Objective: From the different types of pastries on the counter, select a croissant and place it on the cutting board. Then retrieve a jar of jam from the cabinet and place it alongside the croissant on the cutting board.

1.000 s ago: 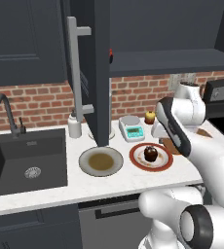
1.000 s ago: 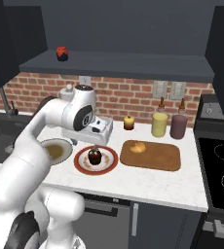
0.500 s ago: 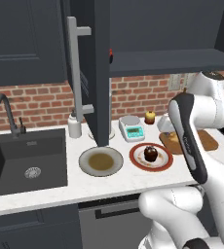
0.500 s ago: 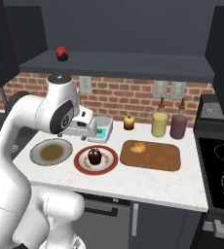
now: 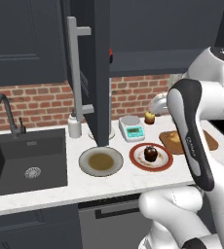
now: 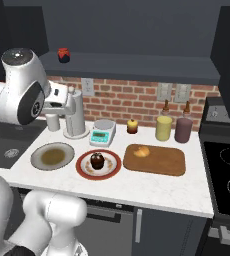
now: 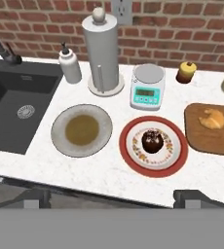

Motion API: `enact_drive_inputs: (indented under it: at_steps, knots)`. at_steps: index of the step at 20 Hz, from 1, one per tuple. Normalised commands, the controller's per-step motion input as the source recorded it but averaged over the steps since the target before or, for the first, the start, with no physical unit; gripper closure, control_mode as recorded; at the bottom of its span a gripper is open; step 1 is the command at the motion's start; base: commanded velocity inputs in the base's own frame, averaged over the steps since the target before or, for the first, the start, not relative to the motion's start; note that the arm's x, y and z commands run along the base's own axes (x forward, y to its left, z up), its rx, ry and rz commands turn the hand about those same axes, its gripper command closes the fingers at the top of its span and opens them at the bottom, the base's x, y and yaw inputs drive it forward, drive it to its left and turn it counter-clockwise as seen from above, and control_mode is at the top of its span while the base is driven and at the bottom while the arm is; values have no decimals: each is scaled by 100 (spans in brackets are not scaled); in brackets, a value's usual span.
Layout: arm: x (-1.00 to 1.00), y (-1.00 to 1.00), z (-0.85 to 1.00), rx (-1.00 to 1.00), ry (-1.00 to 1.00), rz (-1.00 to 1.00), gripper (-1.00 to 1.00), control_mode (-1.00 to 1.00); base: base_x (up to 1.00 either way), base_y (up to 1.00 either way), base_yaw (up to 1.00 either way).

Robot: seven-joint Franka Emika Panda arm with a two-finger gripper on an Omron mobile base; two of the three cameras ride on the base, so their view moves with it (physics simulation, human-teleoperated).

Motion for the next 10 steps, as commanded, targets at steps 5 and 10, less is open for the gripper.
enact_drive_inputs:
  at_steps: [5, 10]
  knots:
    - [3, 77, 94, -2, -25, 9, -100, -100, 0, 0, 0]
    - [28, 46, 64, -1, -32, 10, -100, -100, 0, 0, 0]
